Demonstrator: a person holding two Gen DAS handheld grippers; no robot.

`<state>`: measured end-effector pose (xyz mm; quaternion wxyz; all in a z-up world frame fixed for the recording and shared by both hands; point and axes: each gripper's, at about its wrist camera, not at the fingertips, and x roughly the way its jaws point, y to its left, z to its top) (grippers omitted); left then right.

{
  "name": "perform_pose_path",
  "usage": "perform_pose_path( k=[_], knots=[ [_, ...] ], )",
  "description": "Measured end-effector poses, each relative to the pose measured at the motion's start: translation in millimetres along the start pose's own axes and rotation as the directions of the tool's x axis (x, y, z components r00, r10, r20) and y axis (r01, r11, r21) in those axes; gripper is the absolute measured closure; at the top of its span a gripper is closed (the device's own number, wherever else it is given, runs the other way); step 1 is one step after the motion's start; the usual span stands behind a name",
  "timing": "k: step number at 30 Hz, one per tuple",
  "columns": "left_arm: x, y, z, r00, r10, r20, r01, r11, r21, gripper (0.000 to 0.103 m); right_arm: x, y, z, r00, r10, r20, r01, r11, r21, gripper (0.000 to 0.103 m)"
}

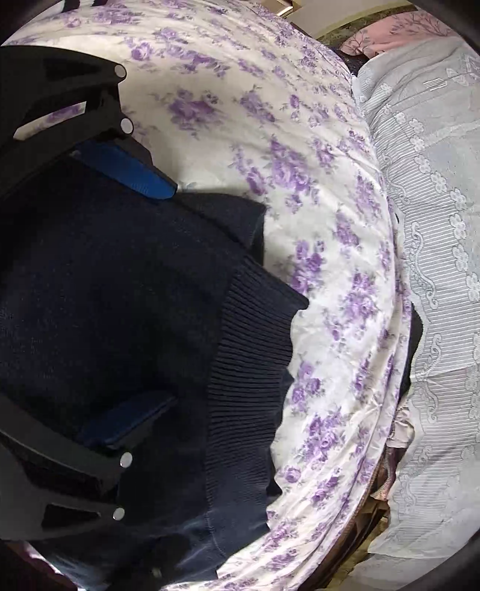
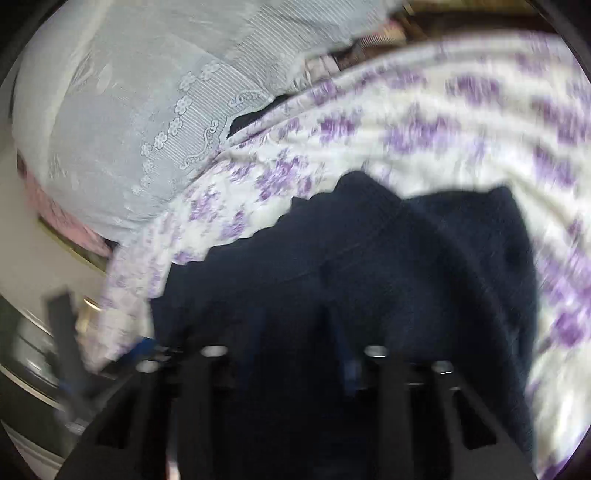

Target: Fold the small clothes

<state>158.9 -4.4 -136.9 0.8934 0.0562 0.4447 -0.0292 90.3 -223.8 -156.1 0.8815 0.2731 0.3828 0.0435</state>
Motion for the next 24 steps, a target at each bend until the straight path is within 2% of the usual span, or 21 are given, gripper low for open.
perform_pose_path(
  k=[2, 4, 7, 10, 13, 16, 22, 24],
  knots=[
    [-2.0, -0.9, 0.1, 1.0, 0.003, 0.008, -0.003, 1.0, 0.0, 0.004, -6.3, 0.7, -0.2, 1.0, -0.001, 0.0, 0.001, 1.0, -0.012, 0.068],
    [-4.3, 0.6, 0.1, 1.0, 0.006, 0.013, -0.005, 1.0, -0.009, 0.004, -17.0, 2.2, 0.2, 0.998, -0.033, 0.047, 0.034, 0.999, -0.015, 0.06],
    [-13.3, 4.7, -0.7, 0.999, 0.025, 0.048, -0.024, 1.0, -0.02, 0.004, -28.3, 13.0, 0.8, 0.987, -0.107, 0.117, 0.118, 0.989, -0.091, 0.057],
    [-16.9, 8.9, -0.4, 0.996, 0.051, 0.067, -0.05, 0.998, -0.025, 0.004, -35.1, 16.7, 2.4, 0.977, -0.149, 0.15, 0.168, 0.978, -0.125, 0.055],
    [-15.9, 12.9, 0.2, 0.996, 0.063, 0.062, -0.061, 0.998, -0.035, 0.004, -35.4, 7.1, 4.1, 0.969, -0.192, 0.154, 0.21, 0.972, -0.108, 0.054],
    [-11.6, 16.2, 0.4, 0.997, 0.064, 0.043, -0.062, 0.997, -0.047, 0.004, -23.6, -9.3, 5.0, 0.966, -0.236, 0.107, 0.245, 0.966, -0.084, 0.054],
    [-4.7, 18.6, -0.7, 0.998, 0.062, 0.013, -0.061, 0.997, -0.048, 0.004, -24.2, -4.4, 0.4, 0.959, -0.252, 0.13, 0.267, 0.957, -0.114, 0.053],
    [-10.3, 18.2, -1.2, 0.997, 0.067, 0.026, -0.066, 0.997, -0.046, 0.004, -33.4, 6.9, -2.4, 0.961, -0.225, 0.159, 0.247, 0.959, -0.14, 0.052]
  ],
)
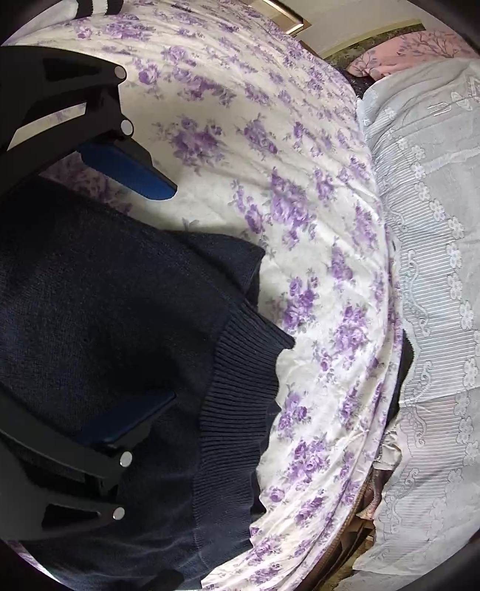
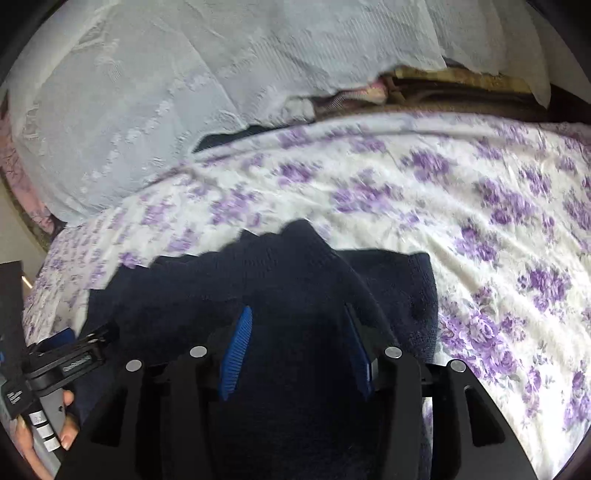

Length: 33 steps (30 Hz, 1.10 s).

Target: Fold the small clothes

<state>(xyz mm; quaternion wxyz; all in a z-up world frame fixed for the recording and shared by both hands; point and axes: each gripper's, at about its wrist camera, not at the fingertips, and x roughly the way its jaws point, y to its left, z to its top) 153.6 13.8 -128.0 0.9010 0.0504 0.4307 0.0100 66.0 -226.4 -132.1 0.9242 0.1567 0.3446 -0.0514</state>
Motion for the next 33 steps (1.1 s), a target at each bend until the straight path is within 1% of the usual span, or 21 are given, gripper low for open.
perform_pose_path(
  k=[3, 5, 7, 9, 10, 11, 12, 14, 16, 19, 21, 23, 24, 26, 27, 28, 29, 30, 31, 32, 33],
  knots=[
    [-19.2, -1.4, -3.3, 0.998, -0.012, 0.055, 0.011, 1.0, 0.013, 0.004, -15.9, 23.1, -3.1, 0.999, 0.032, 0.03, -0.03, 0.997, -0.075, 0.045],
    [-26.8, -2.3, -6.0, 0.997, -0.013, 0.076, 0.012, 1.0, 0.019, 0.004, -17.8, 38.3, -9.4, 0.998, 0.061, 0.009, -0.059, 0.991, -0.121, 0.045],
    [-24.9, -2.6, -10.7, 0.998, -0.006, 0.058, 0.004, 1.0, 0.03, 0.004, -15.4, 47.0, -14.9, 0.998, 0.066, -0.01, -0.067, 0.987, -0.149, 0.044],
    [-6.9, -3.5, -16.0, 0.999, 0.033, -0.011, -0.032, 0.999, 0.041, 0.004, -5.3, 53.4, -22.4, 0.998, 0.041, -0.046, -0.049, 0.983, -0.178, 0.043],
    [2.5, -2.7, -17.3, 0.999, 0.018, -0.046, -0.017, 0.999, 0.034, 0.004, 2.5, 54.6, -26.2, 0.997, 0.024, -0.076, -0.038, 0.982, -0.188, 0.041],
    [4.6, 1.2, -17.6, 0.999, -0.005, -0.05, 0.006, 1.0, 0.006, 0.004, 7.6, 54.6, -28.6, 0.996, 0.016, -0.092, -0.034, 0.98, -0.194, 0.041],
    [4.6, 5.7, -15.9, 0.998, -0.027, -0.057, 0.026, 1.0, -0.018, 0.004, 9.7, 54.5, -30.6, 0.996, 0.015, -0.084, -0.032, 0.979, -0.202, 0.04],
    [5.1, 7.7, -15.6, 0.997, -0.038, -0.061, 0.037, 0.999, -0.021, 0.004, 8.8, 54.5, -30.1, 0.996, 0.019, -0.084, -0.035, 0.979, -0.199, 0.04],
    [-0.5, 8.1, -15.2, 0.999, -0.032, -0.044, 0.031, 0.999, -0.025, 0.004, 7.4, 51.8, -29.1, 0.996, 0.032, -0.082, -0.047, 0.982, -0.183, 0.04],
    [-20.5, 11.8, -7.9, 0.998, -0.043, 0.049, 0.045, 0.998, -0.032, 0.004, -1.6, 49.8, -22.1, 0.997, 0.068, -0.048, -0.075, 0.985, -0.157, 0.04],
    [-25.0, 12.2, 4.1, 0.996, -0.039, 0.085, 0.041, 0.999, -0.023, 0.004, -5.1, 49.0, -10.2, 0.998, 0.063, -0.017, -0.065, 0.985, -0.158, 0.04],
    [-21.8, 14.3, 16.0, 0.996, -0.023, 0.089, 0.026, 0.999, -0.032, 0.004, -4.0, 42.1, 3.1, 0.997, 0.08, 0.002, -0.079, 0.989, -0.121, 0.04],
    [-19.1, 15.6, 19.7, 0.996, -0.031, 0.082, 0.034, 0.999, -0.035, 0.004, -0.7, 35.4, 10.5, 0.996, 0.09, 0.004, -0.089, 0.993, -0.081, 0.04],
    [-7.3, 16.1, 25.0, 0.998, -0.031, 0.056, 0.033, 0.999, -0.035, 0.004, 10.5, 23.5, 20.5, 0.993, 0.113, -0.013, -0.113, 0.994, -0.008, 0.049],
    [-0.4, 15.5, 26.2, 0.999, -0.01, 0.043, 0.011, 0.999, -0.032, 0.004, 19.5, 17.6, 24.5, 0.992, 0.124, -0.033, -0.124, 0.992, 0.025, 0.06],
    [10.6, 14.4, 27.7, 1.0, 0.021, 0.015, -0.021, 0.999, -0.025, 0.004, 28.8, 12.2, 26.6, 0.99, 0.13, -0.053, -0.127, 0.991, 0.049, 0.064],
    [22.1, 14.8, 28.1, 0.999, 0.044, -0.022, -0.044, 0.999, -0.023, 0.004, 35.0, 8.6, 26.5, 0.989, 0.129, -0.068, -0.125, 0.99, 0.063, 0.065],
    [30.2, 16.8, 27.2, 0.997, 0.054, -0.052, -0.056, 0.998, -0.032, 0.004, 43.9, 2.0, 25.1, 0.99, 0.111, -0.089, -0.104, 0.992, 0.078, 0.073],
    [38.6, 22.5, 26.9, 0.996, 0.024, -0.088, -0.03, 0.997, -0.065, 0.004, 50.0, -4.3, 23.1, 0.99, 0.095, -0.102, -0.086, 0.992, 0.093, 0.089],
    [39.8, 27.7, 27.2, 0.995, -0.003, -0.095, -0.006, 0.996, -0.094, 0.004, 52.7, -11.1, 22.5, 0.991, 0.086, -0.106, -0.074, 0.991, 0.112, 0.095],
    [38.1, 33.3, 28.3, 0.995, -0.009, -0.095, -0.002, 0.993, -0.118, 0.004, 52.7, -17.4, 23.7, 0.99, 0.094, -0.105, -0.079, 0.987, 0.137, 0.098]
  ],
)
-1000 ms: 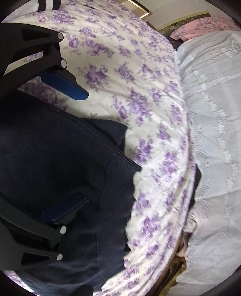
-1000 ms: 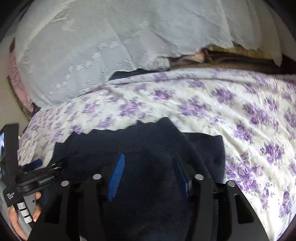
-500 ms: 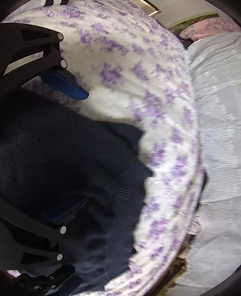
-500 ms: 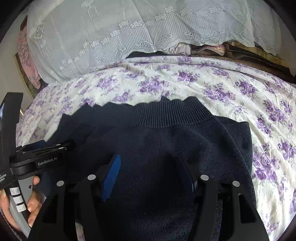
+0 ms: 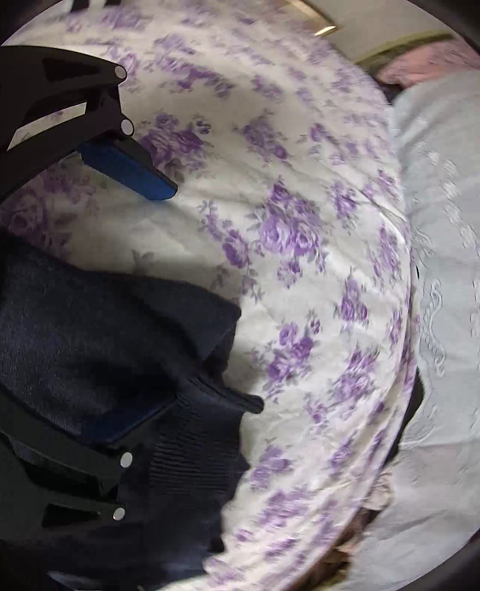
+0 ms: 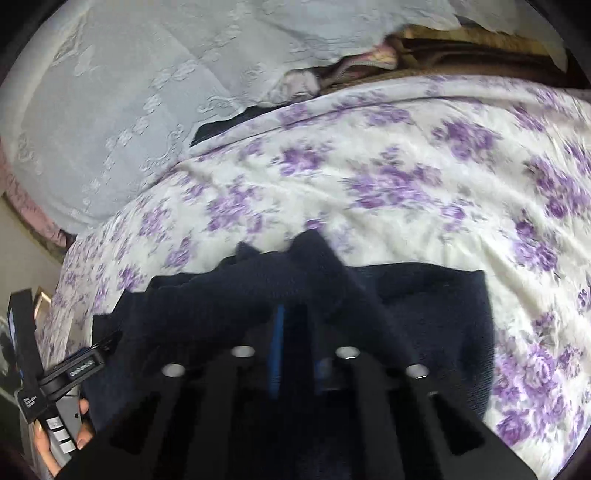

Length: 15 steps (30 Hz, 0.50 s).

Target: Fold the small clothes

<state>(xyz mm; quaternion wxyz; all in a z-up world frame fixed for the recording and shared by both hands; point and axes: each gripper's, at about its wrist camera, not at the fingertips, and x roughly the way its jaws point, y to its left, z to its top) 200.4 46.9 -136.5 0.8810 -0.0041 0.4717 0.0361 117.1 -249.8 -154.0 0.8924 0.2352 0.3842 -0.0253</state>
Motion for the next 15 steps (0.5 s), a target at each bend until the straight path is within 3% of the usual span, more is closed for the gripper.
perform_pose_path(
  k=[3, 6, 9, 10, 12, 14, 15],
  knots=[
    [-5.5, 7.5, -0.2, 1.0, 0.011, 0.02, -0.01, 0.999, -0.036, 0.004, -5.6, -9.8, 2.9, 1.0, -0.012, 0.027, 0.011, 0.999, 0.035, 0.098],
    [-24.5, 10.0, 0.0, 0.995, -0.01, 0.102, 0.015, 0.999, -0.049, 0.004, -13.9, -7.2, 1.3, 0.998, -0.017, 0.063, 0.015, 1.0, 0.027, 0.091],
    [-47.8, -6.1, -4.0, 0.978, -0.092, 0.185, 0.089, 0.996, 0.026, 0.004, -23.4, 9.8, -0.8, 0.995, 0.014, 0.103, -0.009, 0.999, -0.052, 0.09],
    [-50.4, -11.8, -7.3, 0.977, -0.1, 0.189, 0.091, 0.994, 0.052, 0.004, -24.2, 15.8, -0.8, 0.994, 0.044, 0.105, -0.037, 0.997, -0.069, 0.081],
    [-46.2, -26.5, -12.4, 0.981, -0.066, 0.18, 0.048, 0.993, 0.105, 0.004, -23.4, 22.6, -3.4, 0.993, 0.063, 0.095, -0.054, 0.994, -0.092, 0.071],
    [-25.5, -37.9, -15.3, 0.991, 0.038, 0.125, -0.057, 0.987, 0.15, 0.004, -17.8, 26.3, -6.1, 0.996, 0.038, 0.076, -0.029, 0.993, -0.113, 0.07],
    [-11.2, -39.8, -17.0, 0.995, 0.063, 0.076, -0.074, 0.984, 0.161, 0.004, -9.5, 23.9, -7.5, 0.999, 0.009, 0.043, -0.004, 0.994, -0.11, 0.07]
  ],
)
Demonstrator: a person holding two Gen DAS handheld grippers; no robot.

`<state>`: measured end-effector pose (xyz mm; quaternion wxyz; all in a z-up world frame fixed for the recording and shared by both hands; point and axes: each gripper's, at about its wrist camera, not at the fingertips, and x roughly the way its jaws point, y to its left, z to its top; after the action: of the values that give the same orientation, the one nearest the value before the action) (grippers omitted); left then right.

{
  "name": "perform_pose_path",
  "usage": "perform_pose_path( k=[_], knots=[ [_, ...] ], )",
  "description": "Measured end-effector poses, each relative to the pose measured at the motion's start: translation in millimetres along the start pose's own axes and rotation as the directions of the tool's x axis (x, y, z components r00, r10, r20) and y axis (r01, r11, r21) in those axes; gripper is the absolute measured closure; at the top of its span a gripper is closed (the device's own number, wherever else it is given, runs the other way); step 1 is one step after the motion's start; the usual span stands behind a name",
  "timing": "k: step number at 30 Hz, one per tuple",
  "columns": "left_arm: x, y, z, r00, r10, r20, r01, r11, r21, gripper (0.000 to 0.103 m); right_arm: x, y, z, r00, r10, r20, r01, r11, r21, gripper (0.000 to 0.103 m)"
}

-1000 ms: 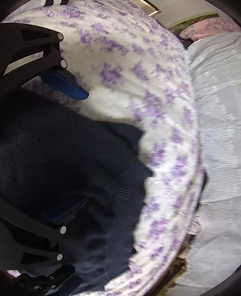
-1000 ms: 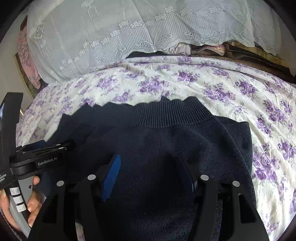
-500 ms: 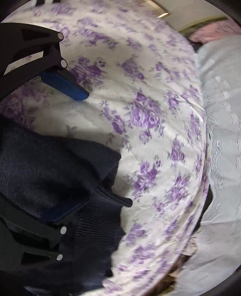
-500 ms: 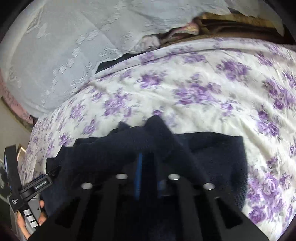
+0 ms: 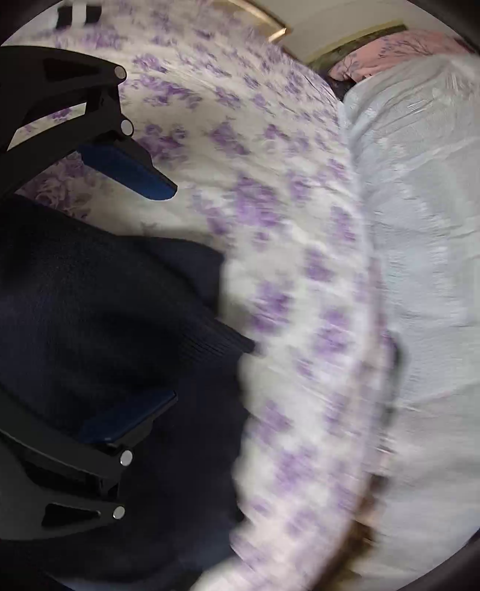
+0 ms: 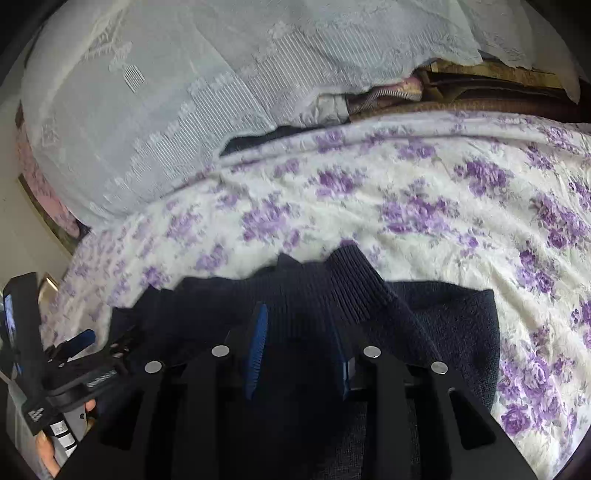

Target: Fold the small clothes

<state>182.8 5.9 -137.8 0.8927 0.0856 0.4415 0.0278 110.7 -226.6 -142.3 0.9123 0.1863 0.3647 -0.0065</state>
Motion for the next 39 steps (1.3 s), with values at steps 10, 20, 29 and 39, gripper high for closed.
perform_pose_path(
  k=[10, 20, 29, 39],
  knots=[
    [-31.3, 10.3, -13.9, 0.987, -0.15, 0.052, 0.152, 0.987, -0.05, 0.005, -17.6, 7.8, -10.1, 1.0, 0.021, 0.012, -0.021, 1.0, -0.018, 0.063],
    [-29.6, -5.8, -40.1, 0.998, -0.045, 0.048, 0.044, 0.999, 0.02, 0.004, -29.1, 36.1, -57.1, 0.998, -0.069, -0.006, 0.067, 0.976, -0.209, 0.053],
    [-72.3, 16.0, -88.0, 0.996, -0.077, 0.049, 0.079, 0.996, -0.048, 0.005, -93.4, 27.8, -90.8, 0.998, -0.039, 0.058, 0.05, 0.98, -0.193, 0.048],
    [-92.2, 9.6, -120.0, 0.996, 0.048, 0.074, -0.046, 0.999, -0.02, 0.004, -112.8, 5.3, -117.1, 0.999, -0.005, 0.047, 0.01, 0.994, -0.106, 0.04]
  ],
)
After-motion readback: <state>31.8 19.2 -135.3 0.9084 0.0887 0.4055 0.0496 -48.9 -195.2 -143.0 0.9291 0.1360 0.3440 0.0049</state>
